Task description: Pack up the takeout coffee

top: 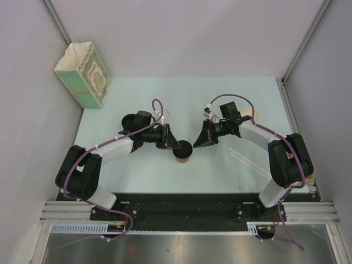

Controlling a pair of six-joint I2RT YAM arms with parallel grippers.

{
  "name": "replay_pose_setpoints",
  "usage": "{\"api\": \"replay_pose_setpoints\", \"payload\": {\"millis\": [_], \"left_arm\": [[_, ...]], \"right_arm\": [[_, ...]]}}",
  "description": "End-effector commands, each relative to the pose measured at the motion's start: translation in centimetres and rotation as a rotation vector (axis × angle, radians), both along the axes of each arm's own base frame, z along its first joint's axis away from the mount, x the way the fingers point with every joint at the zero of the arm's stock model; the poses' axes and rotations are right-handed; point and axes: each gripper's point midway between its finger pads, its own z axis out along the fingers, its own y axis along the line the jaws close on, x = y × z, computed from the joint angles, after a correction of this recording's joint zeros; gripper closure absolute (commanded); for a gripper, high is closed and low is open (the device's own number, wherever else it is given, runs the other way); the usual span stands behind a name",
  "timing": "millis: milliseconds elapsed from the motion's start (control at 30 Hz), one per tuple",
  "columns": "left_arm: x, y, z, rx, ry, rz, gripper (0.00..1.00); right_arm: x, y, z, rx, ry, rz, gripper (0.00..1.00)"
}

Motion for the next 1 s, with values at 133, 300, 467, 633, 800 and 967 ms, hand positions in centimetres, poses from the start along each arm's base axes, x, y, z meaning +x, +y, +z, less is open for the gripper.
{"api": "replay_pose_setpoints", "payload": {"millis": [133,300,467,633,800,967], "left_arm": [[-0.6,0.8,-3.1,0.117,0.029,0.008,0.73],[-0.6,0.9,-3.3,0.119,0.03,0.009,0.73],[-0.7,0.9,-3.3,0.117,0.032,0.008,0.74],[-0.6,0.9,-3.5,0.121,0.035,0.01,0.73],[-0.7,1.0,-3.7,0.125,0.04,0.008,0.74],[-0.9,1.1,-4.3,0.136,0.056,0.009,0.75]], "right_arm": [[1.8,0.3,-1.6,-0.004,0.027,-0.043,1.0],[1.6,0.8,-2.1,0.002,0.04,-0.03,1.0],[1.4,0.9,-2.2,-0.001,0.043,-0.023,1.0],[1.2,0.9,-3.8,-0.047,0.044,-0.015,1.0],[1.1,0.4,-6.6,-0.135,0.071,-0.03,1.0],[0.8,-1.1,-10.1,-0.293,0.07,-0.046,1.0]]}}
